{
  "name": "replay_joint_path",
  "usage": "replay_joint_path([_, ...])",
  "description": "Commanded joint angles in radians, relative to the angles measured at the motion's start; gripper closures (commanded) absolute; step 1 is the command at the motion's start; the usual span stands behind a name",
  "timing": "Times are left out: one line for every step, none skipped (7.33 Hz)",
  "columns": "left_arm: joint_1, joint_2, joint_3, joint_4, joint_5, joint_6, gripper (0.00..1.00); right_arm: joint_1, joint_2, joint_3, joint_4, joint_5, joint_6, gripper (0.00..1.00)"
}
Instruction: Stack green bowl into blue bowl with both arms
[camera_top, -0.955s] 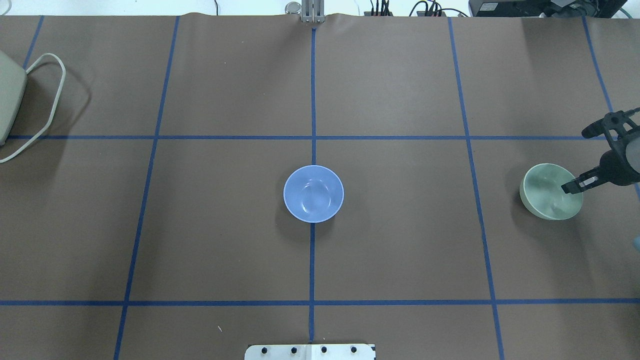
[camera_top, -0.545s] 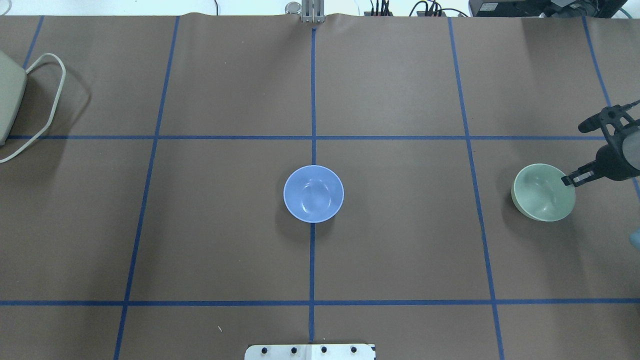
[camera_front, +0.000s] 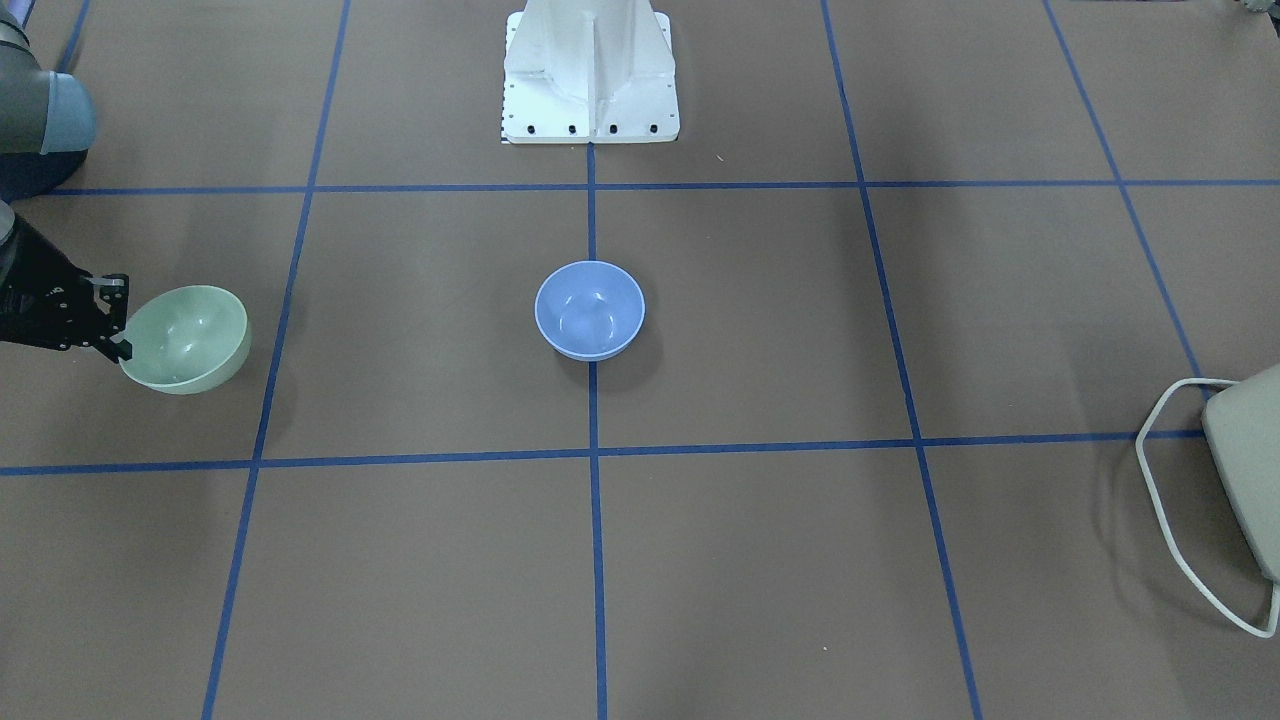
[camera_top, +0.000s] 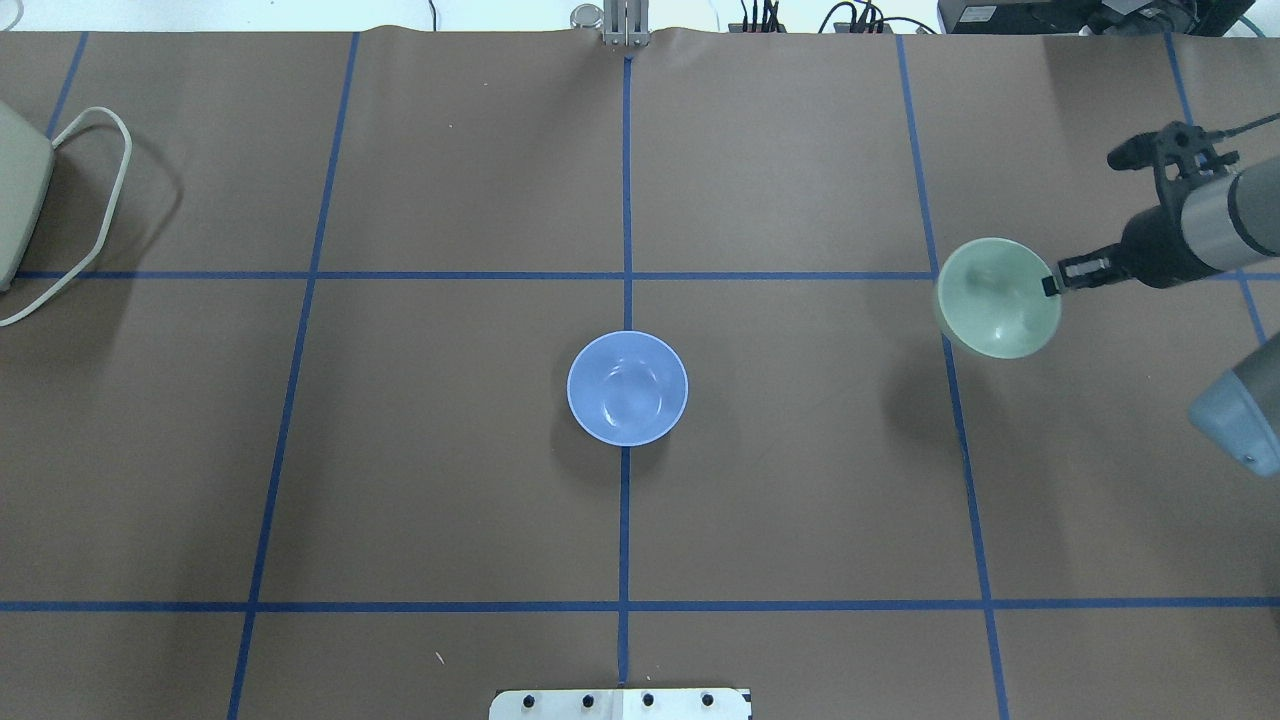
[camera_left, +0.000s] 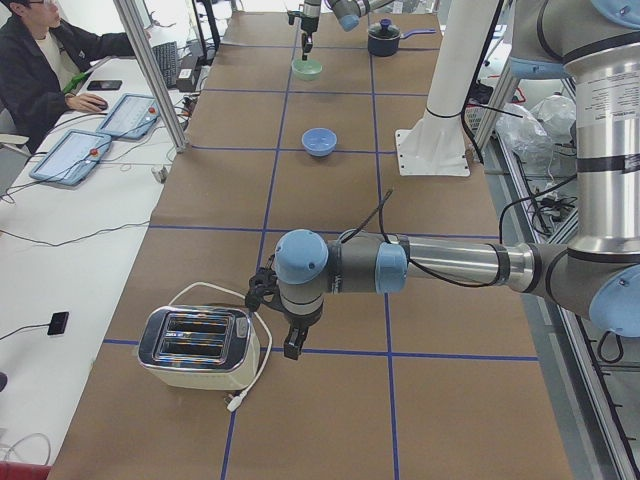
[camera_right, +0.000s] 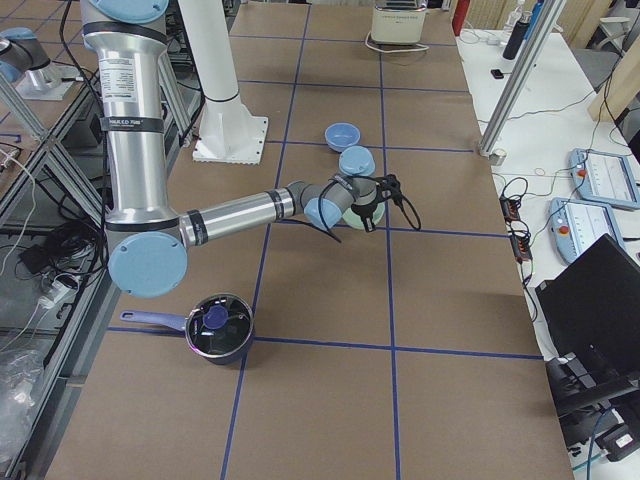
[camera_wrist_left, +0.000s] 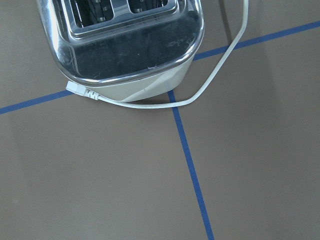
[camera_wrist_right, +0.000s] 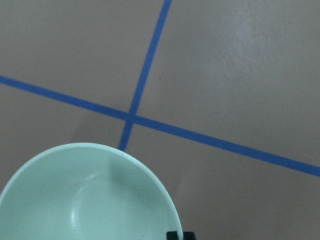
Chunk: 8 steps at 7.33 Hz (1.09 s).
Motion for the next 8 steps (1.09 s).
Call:
replay_joint_path([0.003, 0.002, 0.003, -0.002, -0.002, -0.007, 0.02, -0.100, 0.221, -0.002, -0.015, -0.035, 0.381, 1.00])
replay_joint_path([0.003, 0.001, 0.001, -0.002, -0.002, -0.005, 0.02, -0.170, 0.256, 0.023, -0.017, -0.100, 0.483, 1.00])
replay_joint_path([0.005, 0.001, 0.001, -0.004, -0.002, -0.004, 0.02, -0.261, 0.303, 0.038, -0.062, -0.160, 0.560, 1.00])
replay_joint_path([0.005, 0.001, 0.000, -0.001, -0.002, -0.004, 0.02, -0.359, 0.407, 0.047, -0.208, -0.244, 0.643, 1.00])
replay_joint_path([0.005, 0.001, 0.000, -0.002, -0.002, -0.004, 0.02, -0.439, 0.525, 0.052, -0.401, -0.324, 0.700, 1.00])
replay_joint_path([0.005, 0.001, 0.003, -0.004, -0.002, -0.004, 0.02, -0.494, 0.578, 0.049, -0.502, -0.357, 0.716, 1.00])
replay_joint_path([0.006, 0.001, 0.001, -0.004, -0.002, -0.002, 0.02, -0.545, 0.571, 0.037, -0.512, -0.391, 0.716, 1.00])
replay_joint_path([0.006, 0.001, 0.000, -0.004, -0.002, -0.002, 0.02, -0.559, 0.563, 0.012, -0.514, -0.412, 0.710, 1.00])
